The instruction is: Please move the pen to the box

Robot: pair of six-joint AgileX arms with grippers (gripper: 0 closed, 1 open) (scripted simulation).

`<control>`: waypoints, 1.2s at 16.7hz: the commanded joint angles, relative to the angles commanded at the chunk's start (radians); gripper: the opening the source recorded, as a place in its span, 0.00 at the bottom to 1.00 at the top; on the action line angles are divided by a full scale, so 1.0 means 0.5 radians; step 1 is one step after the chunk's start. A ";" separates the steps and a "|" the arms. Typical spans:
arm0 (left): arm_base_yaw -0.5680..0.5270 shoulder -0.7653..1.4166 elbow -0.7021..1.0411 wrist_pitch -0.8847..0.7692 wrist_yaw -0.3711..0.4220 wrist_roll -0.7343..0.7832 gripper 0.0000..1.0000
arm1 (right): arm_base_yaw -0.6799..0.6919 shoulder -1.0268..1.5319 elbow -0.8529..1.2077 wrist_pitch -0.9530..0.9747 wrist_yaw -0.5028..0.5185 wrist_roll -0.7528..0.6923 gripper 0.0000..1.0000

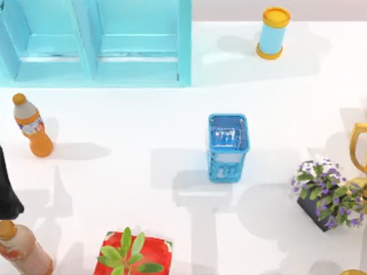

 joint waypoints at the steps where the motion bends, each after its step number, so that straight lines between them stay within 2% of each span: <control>1: 0.000 0.000 0.000 0.000 0.000 0.000 1.00 | 0.018 0.016 -0.014 -0.001 -0.010 -0.008 0.00; 5: 0.000 0.000 0.000 0.000 0.000 0.000 1.00 | 0.019 0.017 -0.015 -0.001 -0.011 -0.009 0.00; 18: 0.000 0.000 0.000 0.000 0.000 0.000 1.00 | 0.019 0.017 -0.015 -0.001 -0.011 -0.009 0.98; 20: 0.000 0.000 0.000 0.000 0.000 0.000 1.00 | 0.019 0.017 -0.015 -0.001 -0.011 -0.009 1.00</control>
